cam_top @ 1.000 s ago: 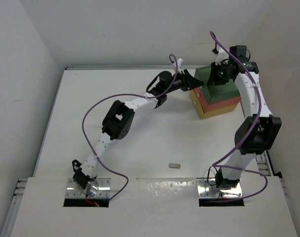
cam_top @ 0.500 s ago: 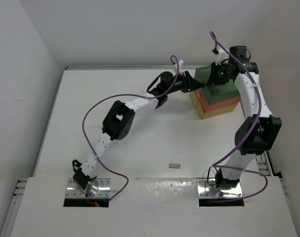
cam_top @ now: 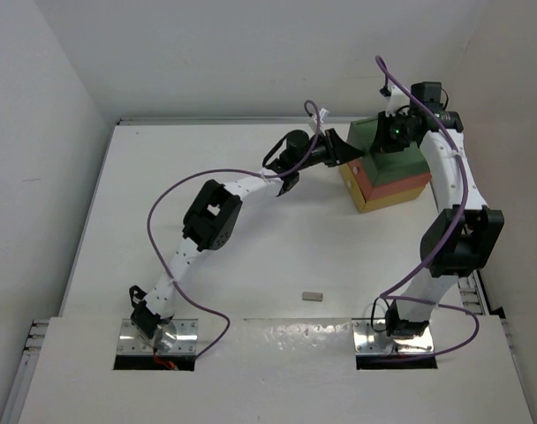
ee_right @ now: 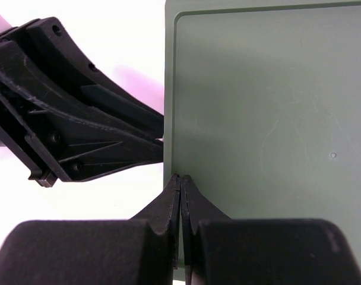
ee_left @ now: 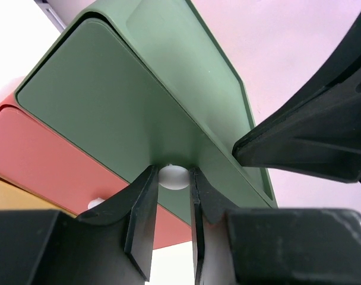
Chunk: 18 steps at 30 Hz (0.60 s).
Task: Sort the stationery into containers
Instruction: Open the drawer in the storage box.
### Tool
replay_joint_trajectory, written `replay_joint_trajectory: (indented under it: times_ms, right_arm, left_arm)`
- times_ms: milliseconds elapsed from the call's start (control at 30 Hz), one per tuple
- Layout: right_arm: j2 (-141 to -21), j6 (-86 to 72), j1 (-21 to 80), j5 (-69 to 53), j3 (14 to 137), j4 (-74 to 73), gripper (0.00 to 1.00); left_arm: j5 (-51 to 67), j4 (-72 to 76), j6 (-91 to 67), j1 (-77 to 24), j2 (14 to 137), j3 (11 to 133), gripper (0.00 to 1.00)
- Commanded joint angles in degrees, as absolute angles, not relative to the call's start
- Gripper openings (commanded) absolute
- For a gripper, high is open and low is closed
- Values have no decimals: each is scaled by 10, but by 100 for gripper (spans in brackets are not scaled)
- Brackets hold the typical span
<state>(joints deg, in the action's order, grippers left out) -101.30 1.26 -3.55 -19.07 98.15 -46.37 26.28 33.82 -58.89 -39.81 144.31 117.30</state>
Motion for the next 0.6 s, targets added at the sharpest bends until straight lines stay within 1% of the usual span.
replay_joint_trajectory:
  times_ms: [0, 33, 167, 567]
  right_arm:
    - [-1013, 11, -28, -199, 969, -486, 0]
    - [-1013, 11, -29, -199, 970, -486, 0]
    - [-1019, 10, -31, -196, 976, -486, 0]
    - [-1024, 10, -47, -188, 983, -485, 1]
  left_arm:
    - [272, 366, -581, -402, 1400, 1134, 12]
    - [272, 370, -578, -398, 1391, 1106, 11]
    - [281, 373, -560, -388, 1364, 1061, 6]
    - [310, 385, -538, -354, 1275, 910, 4]
